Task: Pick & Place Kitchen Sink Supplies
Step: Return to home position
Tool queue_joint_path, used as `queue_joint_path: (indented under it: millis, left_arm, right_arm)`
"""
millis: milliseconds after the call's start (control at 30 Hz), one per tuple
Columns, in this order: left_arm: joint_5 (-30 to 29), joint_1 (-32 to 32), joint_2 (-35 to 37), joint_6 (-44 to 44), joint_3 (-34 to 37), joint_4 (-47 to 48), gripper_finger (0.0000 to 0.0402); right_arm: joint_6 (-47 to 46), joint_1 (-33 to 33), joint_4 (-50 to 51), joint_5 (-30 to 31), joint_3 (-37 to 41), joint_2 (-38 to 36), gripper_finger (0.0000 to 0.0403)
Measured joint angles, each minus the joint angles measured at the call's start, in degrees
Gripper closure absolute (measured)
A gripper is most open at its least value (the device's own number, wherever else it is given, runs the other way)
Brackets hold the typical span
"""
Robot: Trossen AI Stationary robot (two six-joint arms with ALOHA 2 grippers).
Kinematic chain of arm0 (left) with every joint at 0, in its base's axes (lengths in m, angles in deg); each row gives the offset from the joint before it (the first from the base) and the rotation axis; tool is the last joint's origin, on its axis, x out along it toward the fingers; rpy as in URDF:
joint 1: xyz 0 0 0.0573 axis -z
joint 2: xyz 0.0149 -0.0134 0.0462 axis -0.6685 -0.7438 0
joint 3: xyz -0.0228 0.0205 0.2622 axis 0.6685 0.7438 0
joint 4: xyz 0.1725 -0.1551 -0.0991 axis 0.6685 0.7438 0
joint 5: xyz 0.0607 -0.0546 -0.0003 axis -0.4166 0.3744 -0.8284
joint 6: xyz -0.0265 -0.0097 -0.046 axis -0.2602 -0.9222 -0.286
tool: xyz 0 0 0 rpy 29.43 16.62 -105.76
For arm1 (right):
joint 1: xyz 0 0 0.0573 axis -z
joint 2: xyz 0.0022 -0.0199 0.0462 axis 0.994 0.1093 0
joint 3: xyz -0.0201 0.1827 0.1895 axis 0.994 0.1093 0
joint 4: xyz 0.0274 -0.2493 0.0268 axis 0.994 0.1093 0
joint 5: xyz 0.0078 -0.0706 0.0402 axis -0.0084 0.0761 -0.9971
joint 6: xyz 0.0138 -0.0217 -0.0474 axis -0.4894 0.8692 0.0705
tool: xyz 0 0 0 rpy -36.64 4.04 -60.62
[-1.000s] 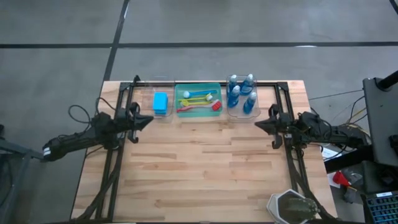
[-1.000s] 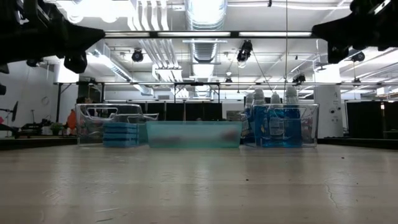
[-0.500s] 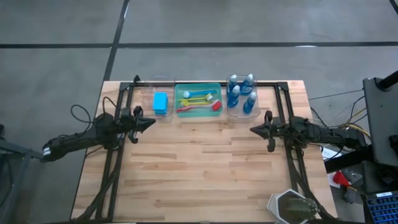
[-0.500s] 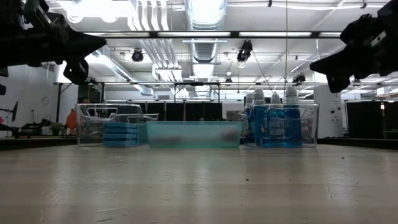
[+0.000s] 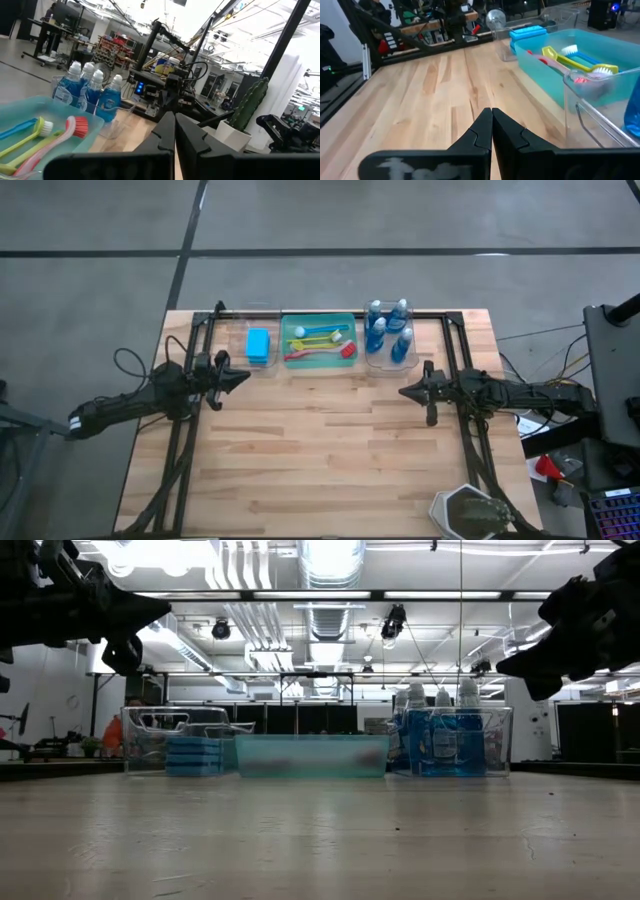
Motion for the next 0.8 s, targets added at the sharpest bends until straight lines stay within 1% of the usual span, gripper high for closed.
queue_joint_path:
  millis: [800]
  left_arm:
    - [0.0, 0.0, 0.0, 0.0, 0.1, 0.0, 0.0394]
  right_arm:
    - [0.0, 0.0, 0.0, 0.0, 0.0, 0.6, 0.0394]
